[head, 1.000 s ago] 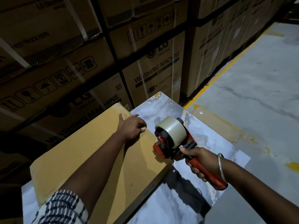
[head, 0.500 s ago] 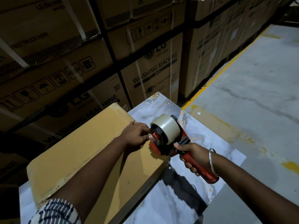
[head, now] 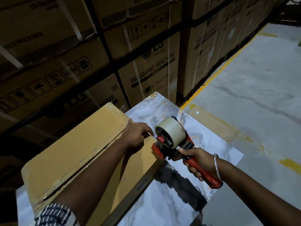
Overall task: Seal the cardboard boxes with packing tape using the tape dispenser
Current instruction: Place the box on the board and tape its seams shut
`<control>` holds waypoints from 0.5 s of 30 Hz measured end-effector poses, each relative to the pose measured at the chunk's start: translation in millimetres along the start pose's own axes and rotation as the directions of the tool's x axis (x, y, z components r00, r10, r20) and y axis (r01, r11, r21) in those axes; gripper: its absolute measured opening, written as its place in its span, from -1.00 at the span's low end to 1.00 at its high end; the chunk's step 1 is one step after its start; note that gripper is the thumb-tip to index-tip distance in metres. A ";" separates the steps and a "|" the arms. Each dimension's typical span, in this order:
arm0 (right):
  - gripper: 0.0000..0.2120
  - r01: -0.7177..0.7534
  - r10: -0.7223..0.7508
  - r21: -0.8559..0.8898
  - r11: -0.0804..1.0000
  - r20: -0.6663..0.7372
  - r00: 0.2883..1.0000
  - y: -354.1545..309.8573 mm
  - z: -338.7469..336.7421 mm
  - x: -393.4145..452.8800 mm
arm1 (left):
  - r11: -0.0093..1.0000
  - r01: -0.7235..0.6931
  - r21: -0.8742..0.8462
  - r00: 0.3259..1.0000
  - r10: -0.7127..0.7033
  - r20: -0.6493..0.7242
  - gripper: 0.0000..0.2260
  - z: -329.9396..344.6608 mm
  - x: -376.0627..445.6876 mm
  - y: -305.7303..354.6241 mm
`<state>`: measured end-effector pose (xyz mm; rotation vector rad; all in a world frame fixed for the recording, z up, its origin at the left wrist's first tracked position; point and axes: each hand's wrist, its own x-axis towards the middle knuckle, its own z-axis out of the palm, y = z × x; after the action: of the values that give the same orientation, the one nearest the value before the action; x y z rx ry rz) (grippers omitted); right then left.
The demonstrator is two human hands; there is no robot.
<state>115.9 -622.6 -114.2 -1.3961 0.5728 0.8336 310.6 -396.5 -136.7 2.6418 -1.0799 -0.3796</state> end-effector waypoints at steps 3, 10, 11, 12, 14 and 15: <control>-0.38 0.002 -0.002 0.020 1.000 -0.009 1.000 0.8 -2.8 4.4 | 0.989 -0.033 -0.143 0.998 0.039 0.043 -0.69 8.2 -7.8 1.8; -0.39 0.060 -0.059 0.023 0.998 -0.014 0.998 -4.6 6.0 12.9 | 0.967 0.050 -0.251 0.998 -0.059 -0.027 -0.67 10.4 -10.0 -6.2; -0.39 0.066 -0.066 0.022 0.998 -0.009 0.998 -6.3 7.3 14.2 | 0.965 0.061 -0.255 0.997 -0.073 -0.037 -0.70 9.5 -9.3 -7.5; -0.38 0.074 -0.074 0.022 0.997 -0.001 0.997 -7.3 8.3 14.5 | 0.962 0.072 -0.264 0.995 -0.086 -0.042 -0.77 8.6 -8.0 -9.2; -0.29 0.112 -0.113 0.041 0.993 0.009 0.994 -3.9 9.1 15.9 | 0.951 0.096 -0.293 0.994 -0.106 -0.018 -0.91 8.3 -4.8 -12.3; -0.23 0.137 -0.137 0.068 0.988 0.004 0.991 1.7 9.1 16.3 | 0.946 0.104 -0.308 0.994 -0.110 -0.002 -0.96 8.6 -3.6 -13.3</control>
<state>123.3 -610.9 -126.9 -1.3540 0.4884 0.7035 313.8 -386.0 -148.7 2.4238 -0.7987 -0.4996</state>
